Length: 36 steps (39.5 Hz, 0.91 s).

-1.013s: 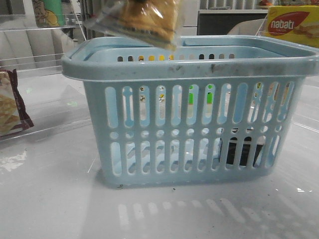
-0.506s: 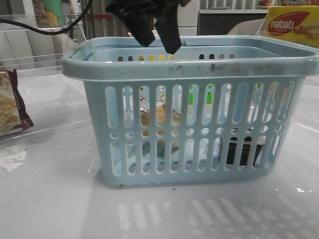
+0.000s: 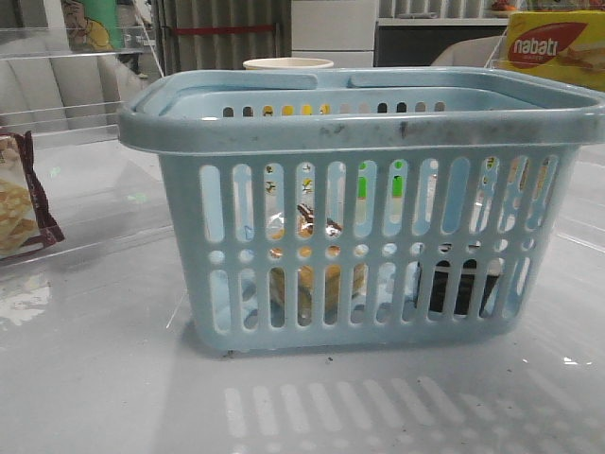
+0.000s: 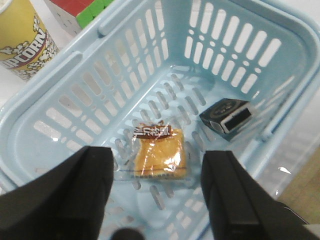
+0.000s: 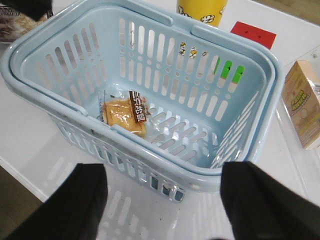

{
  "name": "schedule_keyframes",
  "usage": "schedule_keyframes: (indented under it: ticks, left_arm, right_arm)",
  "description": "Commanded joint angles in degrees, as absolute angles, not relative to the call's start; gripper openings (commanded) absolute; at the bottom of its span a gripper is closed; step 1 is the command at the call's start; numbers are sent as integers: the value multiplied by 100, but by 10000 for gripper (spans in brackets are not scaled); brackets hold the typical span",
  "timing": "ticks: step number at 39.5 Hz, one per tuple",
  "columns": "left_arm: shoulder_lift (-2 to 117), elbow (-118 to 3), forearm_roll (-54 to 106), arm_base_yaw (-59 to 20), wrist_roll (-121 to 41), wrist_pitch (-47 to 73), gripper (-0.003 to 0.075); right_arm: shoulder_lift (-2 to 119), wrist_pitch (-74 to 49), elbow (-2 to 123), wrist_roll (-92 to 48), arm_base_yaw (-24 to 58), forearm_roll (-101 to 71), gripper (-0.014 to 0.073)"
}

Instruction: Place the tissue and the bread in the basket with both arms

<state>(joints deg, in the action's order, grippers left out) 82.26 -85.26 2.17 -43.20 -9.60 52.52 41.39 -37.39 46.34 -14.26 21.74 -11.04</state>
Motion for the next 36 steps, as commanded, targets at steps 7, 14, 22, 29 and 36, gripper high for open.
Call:
schedule_keyframes:
  ticks: [7,14,22,29,36]
  left_arm:
    - [6658,-7272,289,-4567,-971,4998,454]
    - [5764,-6372,203,-4567,-787,4998,454]
    - [4865,-5623,-645,-4567,309,5047,454]
    - [4247,-5186,-1102,-4567,809,5210,454]
    - [4056,-5054,-1102,-4567,819,5200,454]
  right_arm:
    - [4113,-3311,4780,-1462,2154,-1100,570]
    - [4113,-3311,4780,-1462,2154,-1100,570]
    - [4113,-3311,4780,-1462,2154,-1100,570]
    - [4113,-3323,4780,-1462,2154,-1100,570]
    - [4113,-3517,4780,-1462,2149,-1065,570]
